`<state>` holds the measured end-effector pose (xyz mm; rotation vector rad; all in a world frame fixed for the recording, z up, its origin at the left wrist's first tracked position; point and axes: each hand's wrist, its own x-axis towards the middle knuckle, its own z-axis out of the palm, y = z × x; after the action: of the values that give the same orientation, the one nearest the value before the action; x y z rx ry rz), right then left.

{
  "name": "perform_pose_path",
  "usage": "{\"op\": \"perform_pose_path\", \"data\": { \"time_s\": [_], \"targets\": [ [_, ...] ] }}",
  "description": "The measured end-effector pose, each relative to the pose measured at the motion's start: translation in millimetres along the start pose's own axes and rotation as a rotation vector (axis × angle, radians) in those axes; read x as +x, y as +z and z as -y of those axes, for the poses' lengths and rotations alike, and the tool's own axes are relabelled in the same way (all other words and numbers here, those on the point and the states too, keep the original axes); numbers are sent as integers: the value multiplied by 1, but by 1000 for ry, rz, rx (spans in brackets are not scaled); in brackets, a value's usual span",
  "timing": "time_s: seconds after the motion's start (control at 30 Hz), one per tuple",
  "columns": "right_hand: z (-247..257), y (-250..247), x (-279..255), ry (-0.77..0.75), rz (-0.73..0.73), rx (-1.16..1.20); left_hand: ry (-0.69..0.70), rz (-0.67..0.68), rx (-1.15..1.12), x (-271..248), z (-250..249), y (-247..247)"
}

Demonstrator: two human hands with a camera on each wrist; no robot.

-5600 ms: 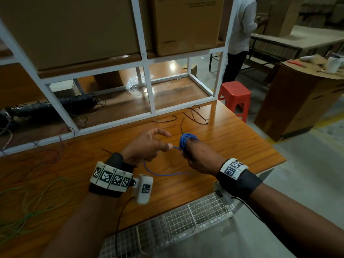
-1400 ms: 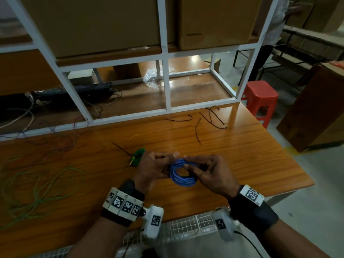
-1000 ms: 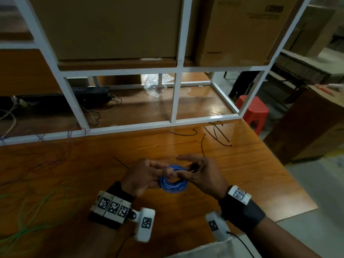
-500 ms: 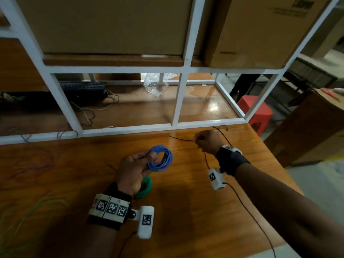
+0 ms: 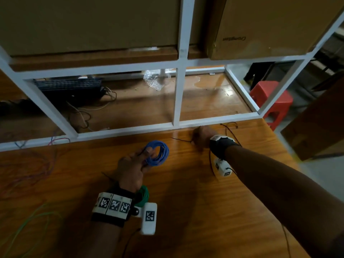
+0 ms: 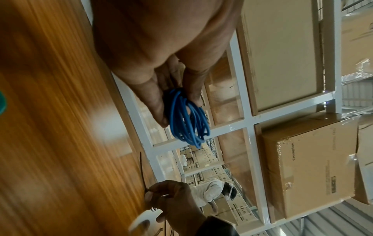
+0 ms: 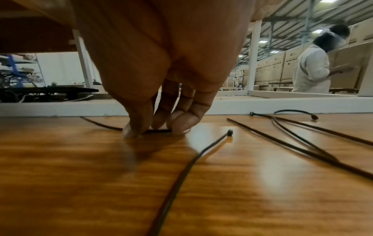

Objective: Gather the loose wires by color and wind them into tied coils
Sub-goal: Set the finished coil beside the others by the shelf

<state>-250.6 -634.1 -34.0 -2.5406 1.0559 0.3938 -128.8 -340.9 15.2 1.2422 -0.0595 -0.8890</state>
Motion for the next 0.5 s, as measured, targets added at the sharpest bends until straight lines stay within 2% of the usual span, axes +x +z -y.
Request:
{"op": "perform_pose_path", "data": {
  "time_s": [0.13, 0.23, 0.43, 0.5],
  "targets": [
    [9, 4, -12, -49, -19, -153, -18, -8, -4, 2, 3, 1],
    [22, -4, -36, -94, -103, -118, -1, -20, -7, -1, -1, 1],
    [72, -10, -126, -212, -248, 623, 30, -91, -49, -11, -4, -16],
    [92, -6, -163, -270, -358, 713, 39, -133, -43, -14, -2, -24]
  ]
}}
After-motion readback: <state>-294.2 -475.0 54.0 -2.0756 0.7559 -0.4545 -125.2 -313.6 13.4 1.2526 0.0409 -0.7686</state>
